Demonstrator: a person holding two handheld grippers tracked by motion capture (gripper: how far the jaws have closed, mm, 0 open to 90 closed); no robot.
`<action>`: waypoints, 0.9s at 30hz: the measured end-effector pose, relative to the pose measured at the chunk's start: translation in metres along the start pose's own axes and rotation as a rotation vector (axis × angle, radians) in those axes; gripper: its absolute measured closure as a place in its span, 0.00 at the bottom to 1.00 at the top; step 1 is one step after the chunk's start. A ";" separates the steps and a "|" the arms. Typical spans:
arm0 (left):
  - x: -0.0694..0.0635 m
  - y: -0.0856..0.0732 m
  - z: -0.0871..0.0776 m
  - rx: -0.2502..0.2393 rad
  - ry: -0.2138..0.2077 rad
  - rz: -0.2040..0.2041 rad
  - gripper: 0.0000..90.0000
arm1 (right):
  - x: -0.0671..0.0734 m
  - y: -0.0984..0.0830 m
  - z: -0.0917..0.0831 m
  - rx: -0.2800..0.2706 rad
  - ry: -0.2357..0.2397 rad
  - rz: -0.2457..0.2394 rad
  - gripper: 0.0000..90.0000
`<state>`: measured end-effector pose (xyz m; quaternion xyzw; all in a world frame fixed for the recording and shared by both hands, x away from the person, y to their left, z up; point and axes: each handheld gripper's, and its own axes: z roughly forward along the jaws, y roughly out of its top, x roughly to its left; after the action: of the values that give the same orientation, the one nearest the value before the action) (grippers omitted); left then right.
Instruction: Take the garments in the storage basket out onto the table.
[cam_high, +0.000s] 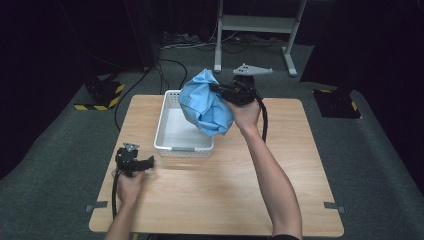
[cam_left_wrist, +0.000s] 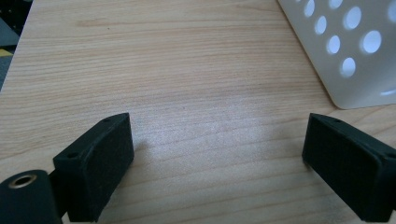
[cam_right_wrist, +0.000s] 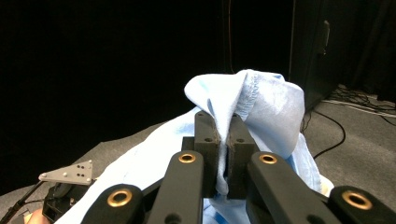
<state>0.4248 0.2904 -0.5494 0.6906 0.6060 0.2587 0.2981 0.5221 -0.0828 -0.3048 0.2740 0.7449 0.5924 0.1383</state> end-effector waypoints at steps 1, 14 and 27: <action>0.000 0.000 0.000 0.000 0.000 0.000 0.10 | 0.000 0.001 -0.003 -0.001 -0.003 -0.005 0.97; 0.000 0.000 0.000 0.000 0.000 0.000 0.10 | -0.006 0.002 -0.017 -0.031 -0.026 -0.002 0.97; 0.000 0.000 0.000 0.001 0.001 0.001 0.10 | -0.017 0.003 -0.042 -0.067 -0.057 0.009 0.97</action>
<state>0.4248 0.2903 -0.5494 0.6908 0.6060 0.2590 0.2974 0.5139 -0.1259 -0.2934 0.2892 0.7193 0.6095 0.1660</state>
